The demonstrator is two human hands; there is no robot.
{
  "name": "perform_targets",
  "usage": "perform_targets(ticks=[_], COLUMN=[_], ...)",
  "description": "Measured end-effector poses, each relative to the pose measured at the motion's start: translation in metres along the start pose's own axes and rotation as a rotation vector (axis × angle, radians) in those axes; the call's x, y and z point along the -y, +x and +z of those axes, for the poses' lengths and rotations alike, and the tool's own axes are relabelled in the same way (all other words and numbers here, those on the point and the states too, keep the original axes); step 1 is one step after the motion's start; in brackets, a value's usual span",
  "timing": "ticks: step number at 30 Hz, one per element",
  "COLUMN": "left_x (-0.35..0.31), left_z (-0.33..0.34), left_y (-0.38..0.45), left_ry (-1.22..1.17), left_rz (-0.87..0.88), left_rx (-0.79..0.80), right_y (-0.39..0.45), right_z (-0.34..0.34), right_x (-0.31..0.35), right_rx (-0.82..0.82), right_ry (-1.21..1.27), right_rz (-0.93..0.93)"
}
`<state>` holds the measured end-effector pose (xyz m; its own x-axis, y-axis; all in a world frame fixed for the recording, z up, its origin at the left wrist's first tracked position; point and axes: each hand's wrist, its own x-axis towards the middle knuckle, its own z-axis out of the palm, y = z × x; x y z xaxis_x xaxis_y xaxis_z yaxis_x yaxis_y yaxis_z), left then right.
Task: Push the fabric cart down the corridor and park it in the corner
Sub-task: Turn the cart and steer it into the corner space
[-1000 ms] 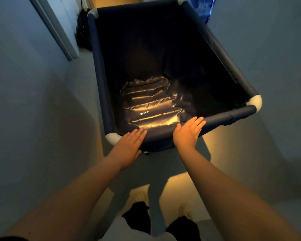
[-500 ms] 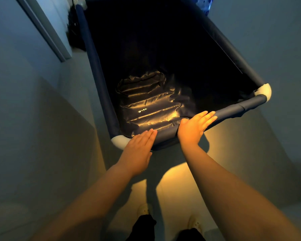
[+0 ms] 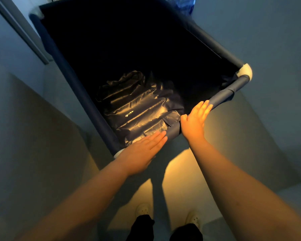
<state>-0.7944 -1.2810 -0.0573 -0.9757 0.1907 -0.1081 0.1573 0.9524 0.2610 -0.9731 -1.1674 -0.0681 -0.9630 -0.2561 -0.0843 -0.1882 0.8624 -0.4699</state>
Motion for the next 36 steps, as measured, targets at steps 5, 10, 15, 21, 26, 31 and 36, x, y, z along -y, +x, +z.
perform_targets(ticks=[5, 10, 15, 21, 26, 31, 36], left_x=[-0.023, -0.061, -0.104, -0.130, -0.151, -0.187, -0.237], left_z=[0.008, 0.018, 0.025, 0.029, 0.036, 0.048, 0.053], left_y=[0.015, 0.031, 0.053, 0.078, 0.084, 0.099, 0.122], left_ry=[0.005, -0.017, -0.053, -0.036, -0.049, -0.094, -0.040], left_rz=[0.034, -0.054, -0.119, -0.126, -0.127, -0.138, -0.153], left_rx=[0.000, -0.005, -0.015, -0.008, 0.034, 0.026, 0.025], right_y=[0.008, 0.018, 0.028, 0.045, 0.044, 0.043, 0.045], right_z=[-0.011, -0.028, -0.044, -0.060, -0.069, -0.085, -0.103], right_x=[-0.020, -0.036, -0.056, -0.078, -0.100, -0.134, -0.177], right_rx=[0.034, 0.066, 0.109, 0.198, 0.197, 0.200, 0.188], right_ry=[-0.114, -0.301, -0.376, -0.461, -0.465, -0.457, -0.445], right_rz=[-0.069, -0.146, -0.257, -0.307, -0.322, -0.334, -0.340])
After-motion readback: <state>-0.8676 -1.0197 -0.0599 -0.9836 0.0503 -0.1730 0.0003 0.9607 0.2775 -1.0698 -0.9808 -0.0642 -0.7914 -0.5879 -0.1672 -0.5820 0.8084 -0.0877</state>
